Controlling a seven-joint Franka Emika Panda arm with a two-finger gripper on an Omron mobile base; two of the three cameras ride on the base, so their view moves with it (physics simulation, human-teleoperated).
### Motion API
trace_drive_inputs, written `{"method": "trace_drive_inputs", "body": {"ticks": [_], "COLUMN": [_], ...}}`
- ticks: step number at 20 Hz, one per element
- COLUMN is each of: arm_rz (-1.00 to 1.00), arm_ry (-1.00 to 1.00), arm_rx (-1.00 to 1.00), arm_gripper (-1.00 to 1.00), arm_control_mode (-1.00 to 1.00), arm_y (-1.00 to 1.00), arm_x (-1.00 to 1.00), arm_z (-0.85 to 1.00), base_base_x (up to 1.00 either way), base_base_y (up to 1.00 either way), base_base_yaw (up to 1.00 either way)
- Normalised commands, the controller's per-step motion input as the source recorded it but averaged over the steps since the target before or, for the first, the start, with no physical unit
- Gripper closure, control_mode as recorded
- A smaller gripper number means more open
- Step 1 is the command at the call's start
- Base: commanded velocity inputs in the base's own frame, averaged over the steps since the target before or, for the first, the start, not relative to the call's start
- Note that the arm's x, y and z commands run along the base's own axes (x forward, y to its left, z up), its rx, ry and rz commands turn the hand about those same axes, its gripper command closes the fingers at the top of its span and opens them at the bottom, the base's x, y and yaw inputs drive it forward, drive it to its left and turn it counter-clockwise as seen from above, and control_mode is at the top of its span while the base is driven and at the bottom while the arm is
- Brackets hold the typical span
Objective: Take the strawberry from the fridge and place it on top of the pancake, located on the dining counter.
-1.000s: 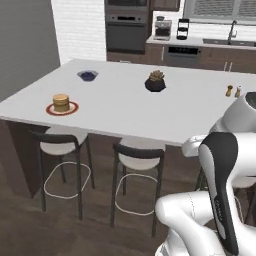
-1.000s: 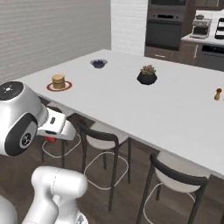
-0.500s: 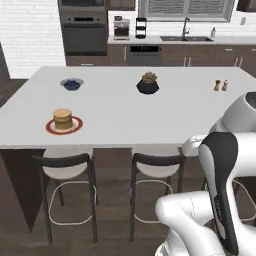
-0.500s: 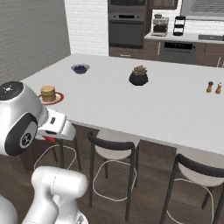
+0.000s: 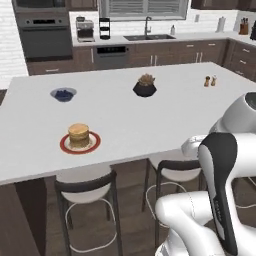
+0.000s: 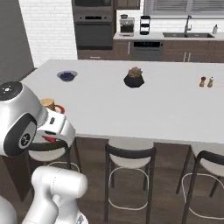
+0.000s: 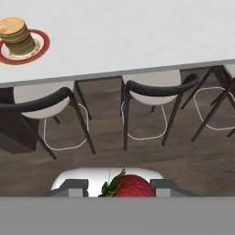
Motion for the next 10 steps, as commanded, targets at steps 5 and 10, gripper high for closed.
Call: {"method": "trace_drive_inputs", "body": {"ticks": [5,10], "arm_rz": [0.0,0.0], "arm_ry": [0.0,0.0], "arm_rx": [0.0,0.0], "arm_gripper": [1.0,1.0], "arm_control_mode": [1.0,1.0], "arm_y": [0.0,0.0], "arm_x": [0.0,0.0], "arm_z": [0.0,0.0], "base_base_x": [0.36,0.25], "base_base_y": [0.98,0.95], "base_base_yaw": [-0.32,-0.03]}}
